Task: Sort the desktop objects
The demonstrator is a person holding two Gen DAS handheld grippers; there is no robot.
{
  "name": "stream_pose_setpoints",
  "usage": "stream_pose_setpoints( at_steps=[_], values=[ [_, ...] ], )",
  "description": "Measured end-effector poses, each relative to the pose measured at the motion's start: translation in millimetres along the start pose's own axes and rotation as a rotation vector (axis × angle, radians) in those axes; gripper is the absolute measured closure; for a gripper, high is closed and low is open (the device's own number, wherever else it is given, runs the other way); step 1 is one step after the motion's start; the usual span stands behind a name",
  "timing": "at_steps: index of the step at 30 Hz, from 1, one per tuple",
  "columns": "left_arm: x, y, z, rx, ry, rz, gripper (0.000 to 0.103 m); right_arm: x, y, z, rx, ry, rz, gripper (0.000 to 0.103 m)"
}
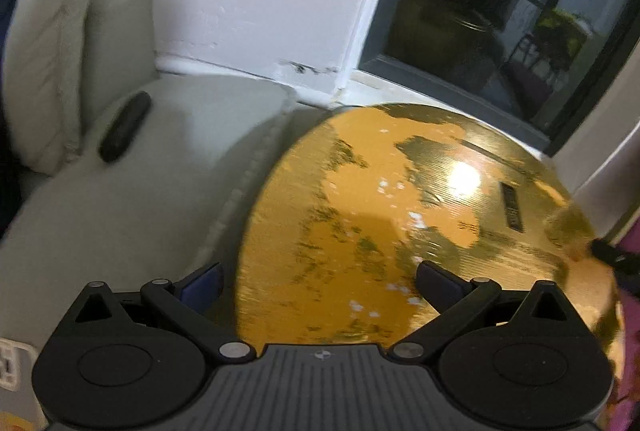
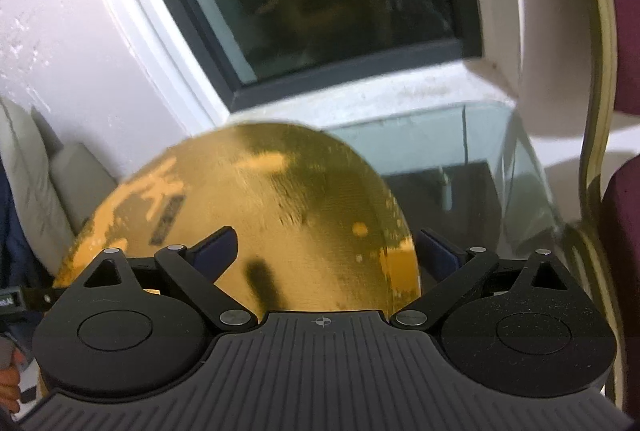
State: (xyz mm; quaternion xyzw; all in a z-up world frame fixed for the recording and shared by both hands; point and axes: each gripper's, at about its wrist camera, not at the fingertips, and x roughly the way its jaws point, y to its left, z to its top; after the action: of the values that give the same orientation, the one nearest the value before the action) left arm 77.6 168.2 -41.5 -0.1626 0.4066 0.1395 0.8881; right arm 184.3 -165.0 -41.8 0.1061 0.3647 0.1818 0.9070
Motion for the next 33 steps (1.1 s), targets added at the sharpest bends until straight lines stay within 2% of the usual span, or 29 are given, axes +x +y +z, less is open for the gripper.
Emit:
stream_pose_setpoints(
  at_steps=[4,8,12,15,19,25,30,33],
  values=[
    [-16.9,2.9,-0.9,0.015,-0.002,0.018,0.001,-24.1,9.8,7.4,-0.033,-0.021,-0.005,0.003],
    [-39.2,-5.8,-10.9,0.072,0.012,0.070,0.001,-55.4,22.3,5.0,-0.054,-0.017,-0.004,0.002],
    [-61.1,-20.1,-23.8,0.131,0.054,0.108,0.001,-85.4,41.0,-8.6,-0.097,0.026,-0.028,0.002],
    [-72.5,-24.5,-32.6,0.125,0.081,0.128,0.001,-103.6,52.9,-20.8,-0.106,0.055,-0.041,0.002],
    [-77.6,-26.2,-45.5,0.138,0.112,0.150,0.001,-124.5,64.9,-42.6,-0.092,0.076,-0.108,0.002],
    [-78.0,-24.3,-67.6,0.194,0.167,0.251,0.001,-143.2,77.4,-68.2,-0.115,0.111,-0.148,0.002],
    [-85.7,-25.3,-72.9,0.221,0.148,0.284,0.001,-151.3,87.7,-77.4,-0.120,0.118,-0.154,0.002],
    [-86.7,-22.5,-67.5,0.203,0.129,0.294,0.001,-150.7,95.5,-79.9,-0.141,0.126,-0.149,0.005]
  ],
)
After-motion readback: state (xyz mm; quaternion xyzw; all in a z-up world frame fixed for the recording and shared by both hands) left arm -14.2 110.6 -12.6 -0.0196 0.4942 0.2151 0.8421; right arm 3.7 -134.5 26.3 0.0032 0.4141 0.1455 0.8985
